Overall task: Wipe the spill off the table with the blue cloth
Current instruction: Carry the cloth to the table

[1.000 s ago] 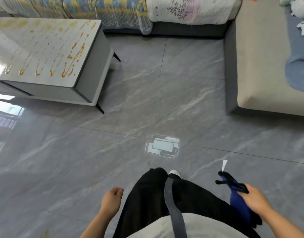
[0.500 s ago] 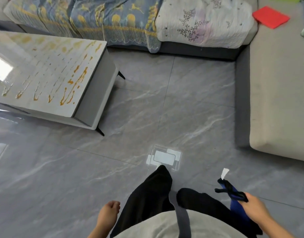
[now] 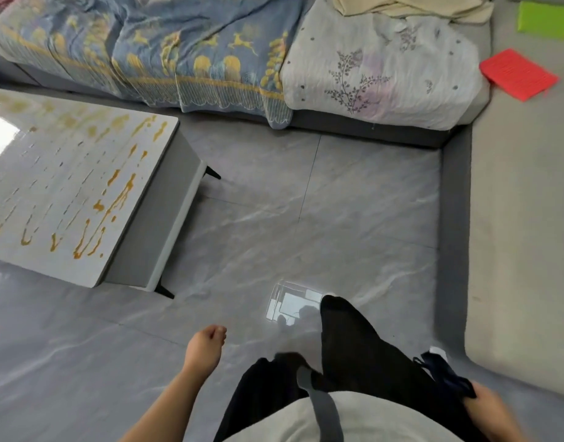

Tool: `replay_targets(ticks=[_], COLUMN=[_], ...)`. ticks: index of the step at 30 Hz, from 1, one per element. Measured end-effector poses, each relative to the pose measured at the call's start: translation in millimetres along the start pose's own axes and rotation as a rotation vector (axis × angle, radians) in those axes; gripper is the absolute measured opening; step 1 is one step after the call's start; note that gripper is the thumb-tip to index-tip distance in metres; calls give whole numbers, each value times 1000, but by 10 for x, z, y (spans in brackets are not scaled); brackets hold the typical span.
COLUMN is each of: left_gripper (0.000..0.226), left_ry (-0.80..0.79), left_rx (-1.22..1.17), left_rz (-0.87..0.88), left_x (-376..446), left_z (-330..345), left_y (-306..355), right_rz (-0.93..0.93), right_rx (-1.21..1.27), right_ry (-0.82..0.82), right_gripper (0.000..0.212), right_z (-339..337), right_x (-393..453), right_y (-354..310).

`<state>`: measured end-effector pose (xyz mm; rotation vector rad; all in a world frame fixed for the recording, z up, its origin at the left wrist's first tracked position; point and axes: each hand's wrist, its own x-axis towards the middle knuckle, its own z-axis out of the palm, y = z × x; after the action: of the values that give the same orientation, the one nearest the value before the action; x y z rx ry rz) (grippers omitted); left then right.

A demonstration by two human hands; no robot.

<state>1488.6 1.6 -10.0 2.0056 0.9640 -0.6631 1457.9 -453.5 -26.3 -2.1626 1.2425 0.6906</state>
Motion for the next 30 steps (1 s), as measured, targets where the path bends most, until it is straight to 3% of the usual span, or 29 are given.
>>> replay_targets(ticks=[3, 7, 12, 16, 21, 23, 26, 30], left_gripper=[24, 24, 19, 21, 24, 25, 25, 23], left_ry=[3, 14, 68, 56, 29, 39, 62, 87], left_rx=[-31, -70, -165, -162, -176, -170, -170, -183], left_rz=[-64, -160, -286, -308, -199, -157, -112, -105], left_x=[-63, -154, 172, 667, 1386, 1690, 2047, 2497], left_z=[19, 51, 33, -102, -423, -577, -793, -937], left_y=[7, -146, 191, 671, 1493, 1866, 2392, 2884], right_rz=[-151, -254, -344, -338, -303, -302, -134, -83], right_rx=[-57, -116, -206, -259, -352, -378, -385, -380], right_ry=[-163, -149, -179, -213, -248, -276, -299, -260], right_gripper=[22, 22, 22, 19, 20, 28, 45, 47], right_z=[-130, -309, -418, -334, -285, -317, -353, -373], right_x=[-47, 80, 601, 855, 1009, 1079, 1220, 1540], right_y=[-391, -864, -1927, -2568, -3200, -3472, -3854, -4434])
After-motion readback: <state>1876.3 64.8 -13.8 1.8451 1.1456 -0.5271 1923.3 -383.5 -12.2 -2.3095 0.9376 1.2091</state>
